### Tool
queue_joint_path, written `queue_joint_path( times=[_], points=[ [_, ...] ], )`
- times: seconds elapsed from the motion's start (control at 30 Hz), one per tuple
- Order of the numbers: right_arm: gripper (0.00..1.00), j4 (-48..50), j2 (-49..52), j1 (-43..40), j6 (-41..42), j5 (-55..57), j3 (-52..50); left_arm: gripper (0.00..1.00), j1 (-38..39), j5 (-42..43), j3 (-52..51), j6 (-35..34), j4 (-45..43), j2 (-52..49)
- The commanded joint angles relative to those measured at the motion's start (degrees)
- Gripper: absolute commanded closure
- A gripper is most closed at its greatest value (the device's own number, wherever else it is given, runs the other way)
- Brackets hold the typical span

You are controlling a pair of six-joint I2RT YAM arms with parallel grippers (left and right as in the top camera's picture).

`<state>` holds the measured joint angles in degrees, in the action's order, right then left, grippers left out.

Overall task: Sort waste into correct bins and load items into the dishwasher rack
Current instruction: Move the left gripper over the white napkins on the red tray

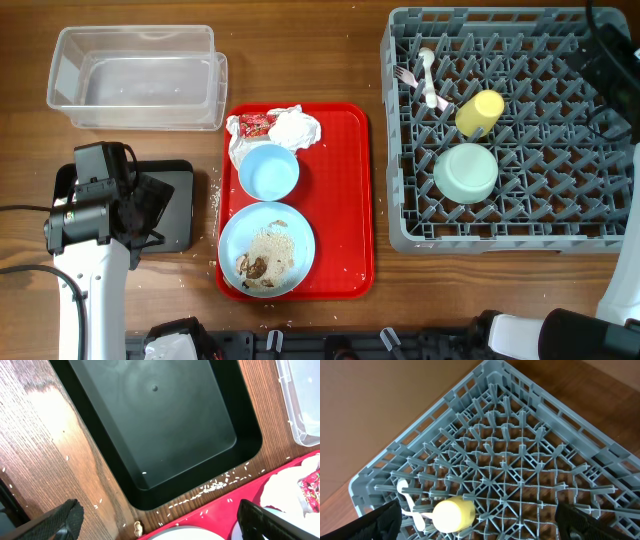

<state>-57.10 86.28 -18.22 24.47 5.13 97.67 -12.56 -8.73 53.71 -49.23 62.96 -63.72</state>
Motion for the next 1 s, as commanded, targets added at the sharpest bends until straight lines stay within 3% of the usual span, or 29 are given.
queue_joint_path(
  times=[0.0, 0.17, 0.37, 0.43, 0.67, 0.77, 0.97],
  points=[
    [0.00, -0.13, 0.79, 0.02, 1.03, 1.33, -0.02, 0.00, -0.09, -0.96, -0.13, -0.74, -0.11, 0.61],
    [0.00, -0.13, 0.79, 0.02, 1.03, 1.33, -0.02, 0.00, -0.09, -0.17, -0.13, -0.87, -0.50, 0.61],
    [0.00, -0.13, 0.79, 0.02, 1.05, 1.33, -0.02, 0.00, -0.02, 29.07, -0.15, -0.94, 0.17, 0.61],
    [0.00, -0.13, 0.79, 0.02, 1.03, 1.33, -0.02, 0.00, 1.01, 33.48, -0.15, -0.46, -0.28, 0.61],
    [0.00, -0.13, 0.79, 0.02, 1.05, 1.33, -0.02, 0.04, 13.27, 34.34, -0.13, 6.08, -7.63, 0.61],
    [0.00, -0.13, 0.79, 0.02, 1.01, 1.33, -0.02, 0.09, 21.51, 28.50, 0.33, 6.34, -12.61, -0.42],
    [0.00, -0.13, 0.79, 0.02, 1.03, 1.33, -0.02, 0.11, 29.05, 17.18, 10.88, 7.76, -6.29, -10.34]
  ],
)
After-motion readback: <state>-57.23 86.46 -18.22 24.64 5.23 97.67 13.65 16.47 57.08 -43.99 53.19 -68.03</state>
